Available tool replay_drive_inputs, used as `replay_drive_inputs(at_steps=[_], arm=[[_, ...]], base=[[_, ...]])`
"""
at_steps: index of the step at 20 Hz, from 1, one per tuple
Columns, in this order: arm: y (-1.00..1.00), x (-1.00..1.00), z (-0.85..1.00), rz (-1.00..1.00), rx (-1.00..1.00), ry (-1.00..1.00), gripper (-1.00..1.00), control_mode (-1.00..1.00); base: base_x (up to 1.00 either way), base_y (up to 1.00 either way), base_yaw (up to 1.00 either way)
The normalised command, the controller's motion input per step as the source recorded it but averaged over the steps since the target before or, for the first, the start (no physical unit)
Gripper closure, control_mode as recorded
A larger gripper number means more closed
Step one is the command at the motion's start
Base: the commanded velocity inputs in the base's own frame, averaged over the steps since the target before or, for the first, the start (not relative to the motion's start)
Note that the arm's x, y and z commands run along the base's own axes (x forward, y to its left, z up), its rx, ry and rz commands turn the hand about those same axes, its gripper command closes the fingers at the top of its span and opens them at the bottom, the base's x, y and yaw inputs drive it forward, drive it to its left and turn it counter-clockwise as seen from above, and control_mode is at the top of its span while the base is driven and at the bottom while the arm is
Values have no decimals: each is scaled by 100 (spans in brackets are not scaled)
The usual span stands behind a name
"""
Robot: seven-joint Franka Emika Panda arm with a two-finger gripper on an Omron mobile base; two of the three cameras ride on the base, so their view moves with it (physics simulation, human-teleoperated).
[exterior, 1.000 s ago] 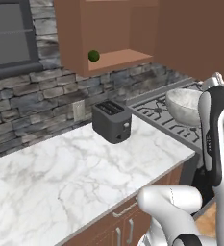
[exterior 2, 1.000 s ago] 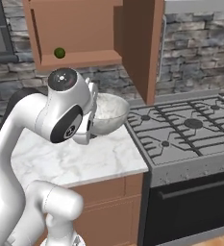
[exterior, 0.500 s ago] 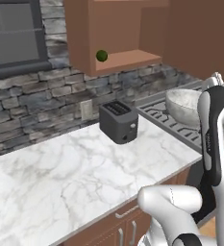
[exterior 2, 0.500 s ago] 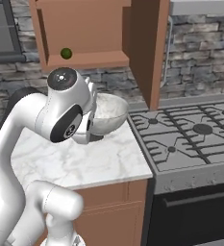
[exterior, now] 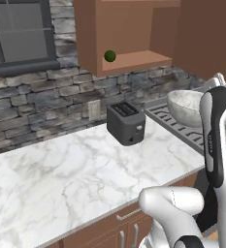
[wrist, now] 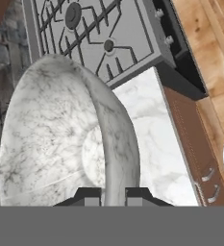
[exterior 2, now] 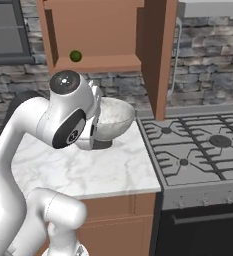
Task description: Pick the mug and place it in the sink. Pick the bowl and place it in the open cabinet and then close the cabinet.
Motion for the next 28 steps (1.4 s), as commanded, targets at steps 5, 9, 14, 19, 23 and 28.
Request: replay_drive_inputs(at_steps=[5,9,14,19,23,28], arm=[[5,48,46,15,-15,-13,100,-100],[10,46,70,13,-17,-12,100,-100],[1,38,45,10,-5,-12,100,-100],[6,58,20,8,0,-16,100,-100],[35,64,0,6,0,-24,100,-100],[28,83,2,0,0,-17,100,-100]], base=[[11,2,4],[0,0,0],[0,0,0],[0,0,0],[0,0,0],[0,0,0]])
